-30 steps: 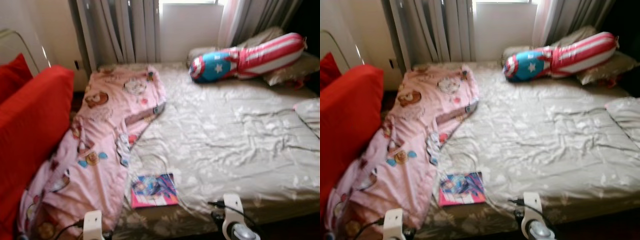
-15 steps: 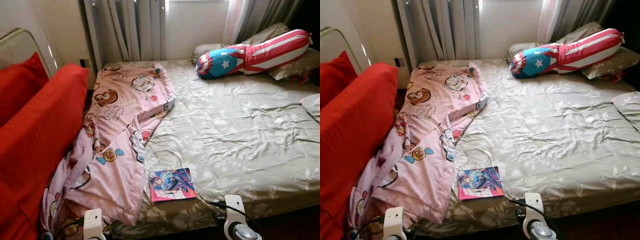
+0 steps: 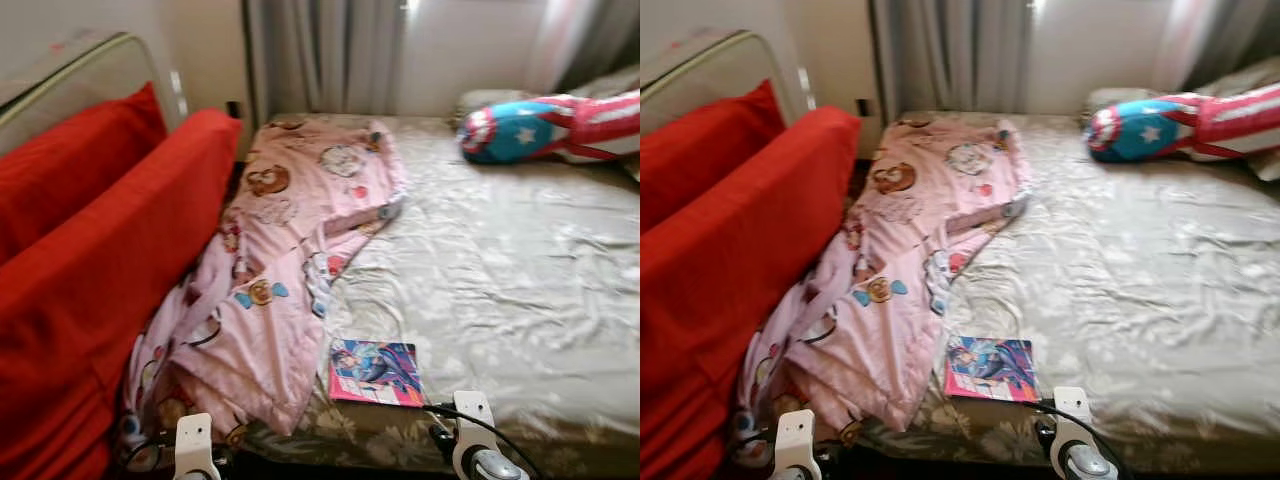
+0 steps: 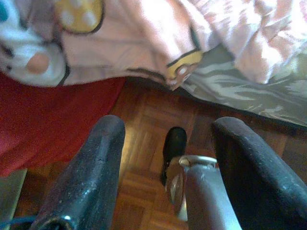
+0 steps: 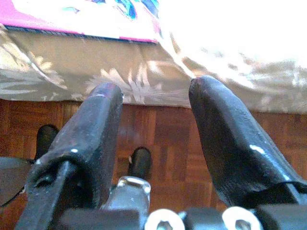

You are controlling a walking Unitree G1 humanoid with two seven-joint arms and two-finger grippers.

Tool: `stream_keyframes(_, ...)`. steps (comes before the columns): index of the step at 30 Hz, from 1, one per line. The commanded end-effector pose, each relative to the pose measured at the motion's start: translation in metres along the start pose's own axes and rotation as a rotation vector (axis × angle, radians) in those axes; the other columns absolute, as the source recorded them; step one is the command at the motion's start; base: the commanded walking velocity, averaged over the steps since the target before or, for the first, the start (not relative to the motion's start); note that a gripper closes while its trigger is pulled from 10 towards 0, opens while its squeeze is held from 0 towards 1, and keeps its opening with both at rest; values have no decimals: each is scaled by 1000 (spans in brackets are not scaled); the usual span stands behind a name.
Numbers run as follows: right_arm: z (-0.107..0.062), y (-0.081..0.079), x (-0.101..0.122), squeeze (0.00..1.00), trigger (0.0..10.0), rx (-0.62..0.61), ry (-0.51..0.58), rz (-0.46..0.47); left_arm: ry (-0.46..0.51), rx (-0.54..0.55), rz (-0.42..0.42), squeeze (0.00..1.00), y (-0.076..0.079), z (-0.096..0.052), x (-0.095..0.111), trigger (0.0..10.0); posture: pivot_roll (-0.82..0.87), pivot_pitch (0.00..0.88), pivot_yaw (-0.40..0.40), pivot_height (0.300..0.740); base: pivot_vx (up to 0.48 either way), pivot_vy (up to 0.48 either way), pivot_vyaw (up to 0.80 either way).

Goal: Clean up the room

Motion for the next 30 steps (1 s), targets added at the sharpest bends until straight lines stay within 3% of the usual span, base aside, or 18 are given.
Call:
stream_keyframes(1, 0, 3, -1, 0, 10000, -7, -3, 1, -7, -1, 3, 0, 2, 0, -3, 10000, -44, 0, -21, 740, 0, 0, 0)
stream_keyframes(24, -1, 2, -2, 0, 10000, 0, -3, -22, -11, -12, 22, 0, 3, -1, -5, 10000, -54, 0, -16, 740, 210, 0, 0)
stream_keyframes(30, -1, 2, -3, 0, 10000, 8, -3, -40, -13, -14, 25, 0, 3, -1, -6, 10000, -55, 0, -16, 740, 208, 0, 781)
Point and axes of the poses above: a point about 5 cm out from each wrist's last joint towards the gripper, its own z axis pointing out of the wrist towards the gripper, its own x axis along the axis of the wrist's last joint, y = z × x, the point moved 5 cm from there along z, pointing out of the wrist towards the gripper, and after that the axes turned 11 degrees about z, right-handed, at the moved point
